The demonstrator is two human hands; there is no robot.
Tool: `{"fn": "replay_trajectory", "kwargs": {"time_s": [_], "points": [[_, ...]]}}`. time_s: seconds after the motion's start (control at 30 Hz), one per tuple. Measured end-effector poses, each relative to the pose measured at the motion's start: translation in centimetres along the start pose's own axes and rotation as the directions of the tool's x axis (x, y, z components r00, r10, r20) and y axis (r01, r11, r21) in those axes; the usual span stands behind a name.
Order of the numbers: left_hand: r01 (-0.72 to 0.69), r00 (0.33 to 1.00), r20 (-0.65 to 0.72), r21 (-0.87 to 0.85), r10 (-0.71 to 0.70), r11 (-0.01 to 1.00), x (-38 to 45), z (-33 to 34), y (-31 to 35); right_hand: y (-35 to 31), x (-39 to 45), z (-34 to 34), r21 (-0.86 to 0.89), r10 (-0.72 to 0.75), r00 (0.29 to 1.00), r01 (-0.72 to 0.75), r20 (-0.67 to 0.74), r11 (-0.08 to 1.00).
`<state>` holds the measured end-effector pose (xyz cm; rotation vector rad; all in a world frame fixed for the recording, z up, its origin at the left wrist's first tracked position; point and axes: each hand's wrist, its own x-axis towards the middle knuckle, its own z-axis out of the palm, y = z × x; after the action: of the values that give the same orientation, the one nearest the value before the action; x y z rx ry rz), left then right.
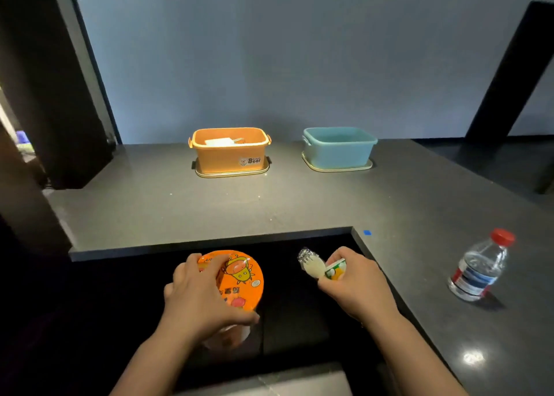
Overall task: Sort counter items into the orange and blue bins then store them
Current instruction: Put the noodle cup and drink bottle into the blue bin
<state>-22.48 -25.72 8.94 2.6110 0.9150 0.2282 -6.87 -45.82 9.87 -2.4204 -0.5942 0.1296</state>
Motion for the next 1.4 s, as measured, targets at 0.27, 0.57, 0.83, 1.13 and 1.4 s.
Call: {"fn": "replay_trajectory", "kwargs": {"time_s": [0.27,0.57,0.83,1.13,1.4], "points": [[-0.122,0.992,-0.029,-0.029,0.122,0.992,15.0,2.0,3.9,3.3,14.0,0.6,0.054,0.149,0.987,-0.146,-0.060,0.988],[-0.133,0.990,-0.040,0.002,0.133,0.991,32.8,4.3,12.1,6.8,34.8,-0.2,0.038,0.108,0.991,-0.105,-0.081,0.994],[-0.062,0.998,-0.025,-0.045,0.061,0.997,42.7,7.3,16.7,10.6,46.4,2.9,0.075,0.172,0.982,-0.166,-0.079,0.983],[-0.364,0.925,0.058,-0.159,0.376,0.918,53.6,4.6,24.3,14.0,50.3,6.7,0.040,0.181,0.982,-0.180,-0.045,0.983],[-0.502,0.862,0.032,-0.090,0.506,0.860,63.2,2.8,31.2,13.8,54.6,7.2,-0.051,0.190,0.978,-0.195,-0.083,0.980]]}}
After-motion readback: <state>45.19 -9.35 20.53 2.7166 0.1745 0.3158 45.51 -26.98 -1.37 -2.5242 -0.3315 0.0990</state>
